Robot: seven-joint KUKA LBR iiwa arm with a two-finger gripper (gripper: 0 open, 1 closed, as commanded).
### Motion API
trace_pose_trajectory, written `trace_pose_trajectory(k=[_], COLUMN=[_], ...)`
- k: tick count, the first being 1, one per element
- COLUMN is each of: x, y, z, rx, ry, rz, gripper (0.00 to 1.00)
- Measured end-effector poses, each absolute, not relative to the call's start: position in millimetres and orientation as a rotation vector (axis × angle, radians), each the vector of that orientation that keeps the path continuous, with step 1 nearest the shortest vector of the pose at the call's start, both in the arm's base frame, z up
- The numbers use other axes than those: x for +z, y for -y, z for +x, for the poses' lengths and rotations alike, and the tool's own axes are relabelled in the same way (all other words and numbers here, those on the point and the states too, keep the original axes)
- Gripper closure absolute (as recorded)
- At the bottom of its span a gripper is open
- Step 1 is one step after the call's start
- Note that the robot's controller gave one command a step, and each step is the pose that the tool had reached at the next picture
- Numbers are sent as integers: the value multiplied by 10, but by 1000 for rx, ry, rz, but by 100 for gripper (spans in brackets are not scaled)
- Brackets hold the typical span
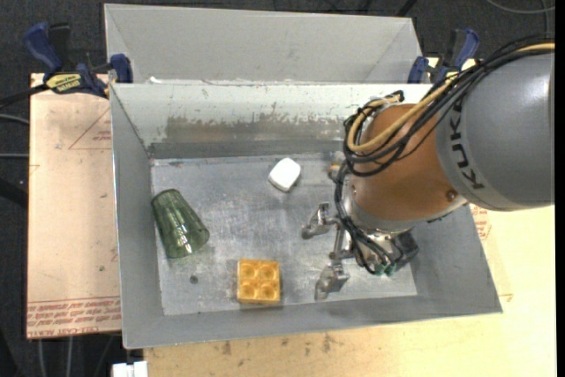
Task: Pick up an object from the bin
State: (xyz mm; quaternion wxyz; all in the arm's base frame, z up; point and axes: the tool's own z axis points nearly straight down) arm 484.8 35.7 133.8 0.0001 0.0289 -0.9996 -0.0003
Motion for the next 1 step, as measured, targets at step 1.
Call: trace_pose_trajectory(k=[1], x=[1254], y=[-652], z=[4862], rx=[3], ry=[3134], rz=[222], gripper=[0])
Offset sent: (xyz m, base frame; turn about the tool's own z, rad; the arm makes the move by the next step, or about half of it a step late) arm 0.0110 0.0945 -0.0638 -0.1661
